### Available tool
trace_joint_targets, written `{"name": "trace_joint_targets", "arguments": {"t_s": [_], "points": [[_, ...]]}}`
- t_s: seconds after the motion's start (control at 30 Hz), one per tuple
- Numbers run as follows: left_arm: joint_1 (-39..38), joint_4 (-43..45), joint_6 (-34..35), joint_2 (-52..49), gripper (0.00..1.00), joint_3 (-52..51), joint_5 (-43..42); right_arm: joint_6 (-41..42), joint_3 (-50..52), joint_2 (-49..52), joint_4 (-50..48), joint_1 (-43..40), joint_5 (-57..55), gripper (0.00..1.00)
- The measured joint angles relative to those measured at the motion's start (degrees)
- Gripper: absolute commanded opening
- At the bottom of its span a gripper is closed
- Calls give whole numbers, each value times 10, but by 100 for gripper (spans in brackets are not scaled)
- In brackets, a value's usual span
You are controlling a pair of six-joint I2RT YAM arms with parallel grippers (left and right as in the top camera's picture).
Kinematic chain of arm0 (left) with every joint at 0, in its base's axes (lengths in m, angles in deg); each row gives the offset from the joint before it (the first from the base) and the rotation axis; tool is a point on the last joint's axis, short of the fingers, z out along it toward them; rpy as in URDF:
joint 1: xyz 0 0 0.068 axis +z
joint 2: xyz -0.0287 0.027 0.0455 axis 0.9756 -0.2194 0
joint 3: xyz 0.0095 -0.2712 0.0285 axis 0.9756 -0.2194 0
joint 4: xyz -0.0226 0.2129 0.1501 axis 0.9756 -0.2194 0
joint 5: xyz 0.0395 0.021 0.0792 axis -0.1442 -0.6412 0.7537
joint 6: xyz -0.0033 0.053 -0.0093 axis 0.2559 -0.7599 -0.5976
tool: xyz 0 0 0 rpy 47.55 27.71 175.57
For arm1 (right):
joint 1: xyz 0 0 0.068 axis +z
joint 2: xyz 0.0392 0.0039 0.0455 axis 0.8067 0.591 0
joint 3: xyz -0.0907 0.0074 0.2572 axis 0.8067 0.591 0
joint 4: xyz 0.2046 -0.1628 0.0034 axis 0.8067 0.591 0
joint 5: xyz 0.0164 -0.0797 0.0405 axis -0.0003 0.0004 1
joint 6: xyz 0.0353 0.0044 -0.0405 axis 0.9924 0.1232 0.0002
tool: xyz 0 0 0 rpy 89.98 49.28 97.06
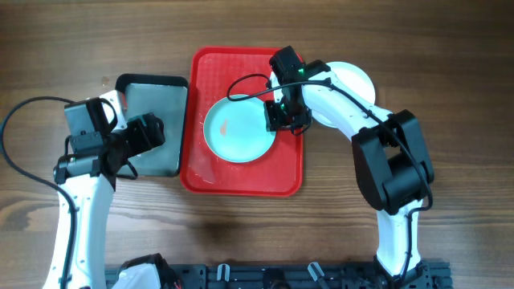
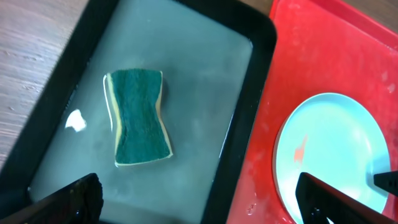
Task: Clean dirty plates on tray and stack at the side
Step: 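Lower the left gripper into the water tray over the sponge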
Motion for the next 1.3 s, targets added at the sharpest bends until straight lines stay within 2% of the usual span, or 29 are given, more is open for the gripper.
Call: {"name": "trace_joint_targets", "arguments": {"t_s": [0.1, 0.5, 0.57, 0.67, 0.87, 0.97, 1.3], "points": [[0, 10, 3, -18, 96, 0, 0, 1, 0, 0, -11, 0, -25, 28], [0, 74, 9, -73, 88, 0, 17, 14, 0, 0, -8, 3, -42, 28], [0, 80, 9, -73, 84, 0, 26, 17, 0, 0, -14, 4, -42, 27], [0, 81, 10, -73, 83, 0, 40, 23, 1, 0, -32, 6, -42, 25], [0, 81, 10, -73, 70, 0, 51, 31, 19, 0, -50, 8, -42, 22], [0, 80, 12, -74, 67, 0, 54, 31, 20, 0, -53, 8, -42, 22], [0, 125, 15, -154, 72, 0, 76, 32, 20, 0, -53, 8, -42, 22]]}}
